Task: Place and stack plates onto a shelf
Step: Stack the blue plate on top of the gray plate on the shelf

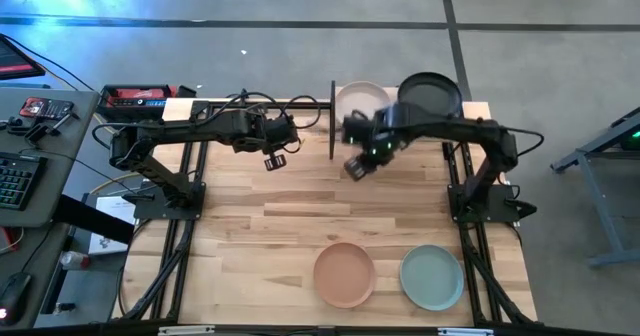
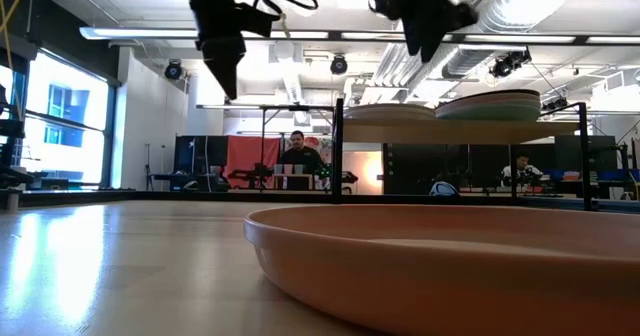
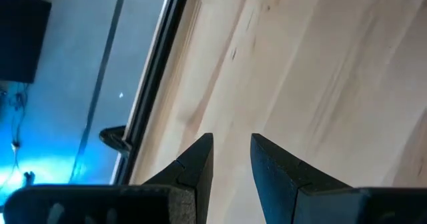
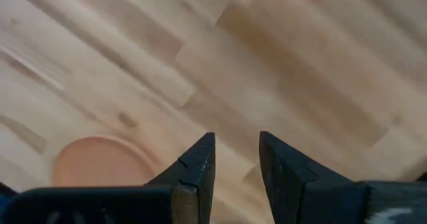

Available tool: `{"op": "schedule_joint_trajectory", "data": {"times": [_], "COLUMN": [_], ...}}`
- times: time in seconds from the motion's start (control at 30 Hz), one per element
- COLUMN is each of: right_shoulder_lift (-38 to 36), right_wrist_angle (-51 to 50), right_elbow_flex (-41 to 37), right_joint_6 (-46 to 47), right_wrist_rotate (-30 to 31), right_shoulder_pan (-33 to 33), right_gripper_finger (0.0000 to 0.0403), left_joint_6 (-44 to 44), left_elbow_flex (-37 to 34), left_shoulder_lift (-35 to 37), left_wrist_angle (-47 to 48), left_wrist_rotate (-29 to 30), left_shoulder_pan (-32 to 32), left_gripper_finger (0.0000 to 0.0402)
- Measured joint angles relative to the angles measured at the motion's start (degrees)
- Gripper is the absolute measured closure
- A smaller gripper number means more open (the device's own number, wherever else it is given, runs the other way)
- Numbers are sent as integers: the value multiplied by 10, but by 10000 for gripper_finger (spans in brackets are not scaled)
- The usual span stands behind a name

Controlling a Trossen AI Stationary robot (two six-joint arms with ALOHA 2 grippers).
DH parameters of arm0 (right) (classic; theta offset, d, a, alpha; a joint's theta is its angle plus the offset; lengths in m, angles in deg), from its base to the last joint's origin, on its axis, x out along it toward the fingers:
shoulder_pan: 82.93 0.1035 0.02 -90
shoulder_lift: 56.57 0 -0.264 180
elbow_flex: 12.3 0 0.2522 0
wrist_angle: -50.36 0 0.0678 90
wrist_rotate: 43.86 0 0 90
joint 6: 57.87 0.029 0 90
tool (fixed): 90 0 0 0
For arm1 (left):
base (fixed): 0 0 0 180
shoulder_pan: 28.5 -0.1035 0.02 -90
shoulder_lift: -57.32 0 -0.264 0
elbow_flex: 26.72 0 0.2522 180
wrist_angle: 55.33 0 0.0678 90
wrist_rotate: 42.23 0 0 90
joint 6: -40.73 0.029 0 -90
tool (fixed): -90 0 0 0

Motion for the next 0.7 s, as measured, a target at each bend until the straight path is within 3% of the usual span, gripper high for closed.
{"op": "schedule_joint_trajectory", "data": {"times": [0.7], "right_shoulder_lift": [33], "right_wrist_angle": [-1], "right_elbow_flex": [0], "right_joint_6": [626], "right_wrist_rotate": [42], "right_shoulder_pan": [382], "right_gripper_finger": [308], "left_joint_6": [-32], "left_elbow_flex": [0], "left_shoulder_lift": [0], "left_wrist_angle": [13], "left_wrist_rotate": [-169], "left_shoulder_pan": [1], "left_gripper_finger": [312]}}
